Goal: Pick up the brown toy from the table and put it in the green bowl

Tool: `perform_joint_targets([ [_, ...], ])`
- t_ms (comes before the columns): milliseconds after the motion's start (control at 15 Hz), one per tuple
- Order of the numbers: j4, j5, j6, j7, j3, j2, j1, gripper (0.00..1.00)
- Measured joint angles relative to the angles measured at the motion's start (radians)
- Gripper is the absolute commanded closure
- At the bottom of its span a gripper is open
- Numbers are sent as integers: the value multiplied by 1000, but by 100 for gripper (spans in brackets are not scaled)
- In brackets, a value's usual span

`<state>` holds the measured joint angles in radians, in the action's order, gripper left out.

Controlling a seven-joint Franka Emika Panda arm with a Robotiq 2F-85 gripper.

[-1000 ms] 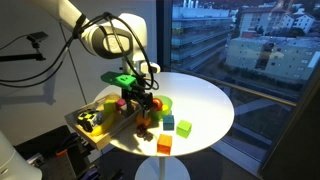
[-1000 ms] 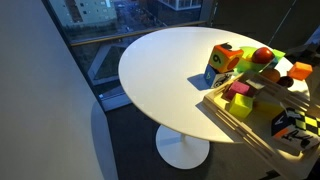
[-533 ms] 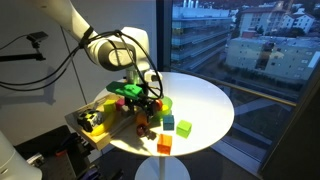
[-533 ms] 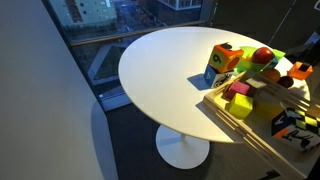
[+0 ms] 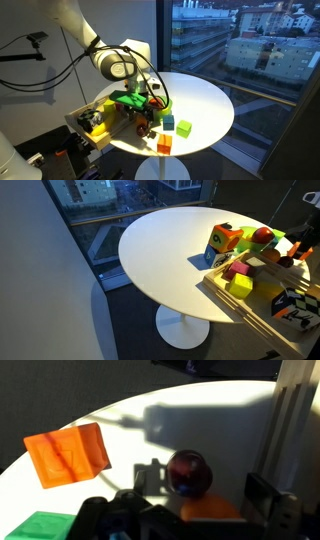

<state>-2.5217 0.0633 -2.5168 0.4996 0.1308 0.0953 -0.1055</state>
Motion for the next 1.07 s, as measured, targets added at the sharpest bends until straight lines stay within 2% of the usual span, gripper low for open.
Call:
perform_joint_targets([
  [667, 0, 0, -103, 60, -25, 90, -13, 0],
  [733, 0, 0, -110, 63, -30, 98, -16, 18],
  [1067, 7, 0, -126, 70, -51, 130, -28, 60],
])
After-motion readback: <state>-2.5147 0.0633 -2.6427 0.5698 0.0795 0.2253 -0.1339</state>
